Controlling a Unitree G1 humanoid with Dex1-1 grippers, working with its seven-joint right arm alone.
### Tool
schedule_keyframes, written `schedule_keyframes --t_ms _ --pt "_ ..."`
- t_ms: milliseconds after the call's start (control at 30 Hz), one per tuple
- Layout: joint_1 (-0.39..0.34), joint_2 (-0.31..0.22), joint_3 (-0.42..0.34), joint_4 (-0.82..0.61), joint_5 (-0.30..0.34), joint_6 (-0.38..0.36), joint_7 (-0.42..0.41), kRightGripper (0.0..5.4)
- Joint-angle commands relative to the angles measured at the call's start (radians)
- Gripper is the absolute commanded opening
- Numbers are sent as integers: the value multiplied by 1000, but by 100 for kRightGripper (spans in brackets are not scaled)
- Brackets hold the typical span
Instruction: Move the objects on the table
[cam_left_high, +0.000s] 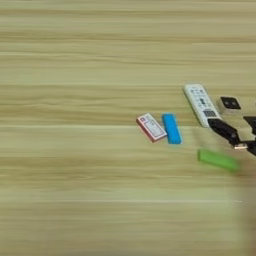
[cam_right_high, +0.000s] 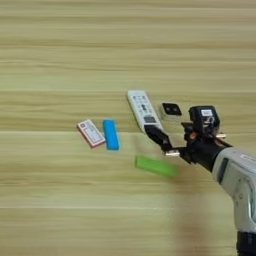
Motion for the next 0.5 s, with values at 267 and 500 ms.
schedule_keyframes --t_ms 267,500 --pt "137 -178 -9 -31 -109 -281 167 536" --pt "251 -186 27 -44 -114 -388 311 536"
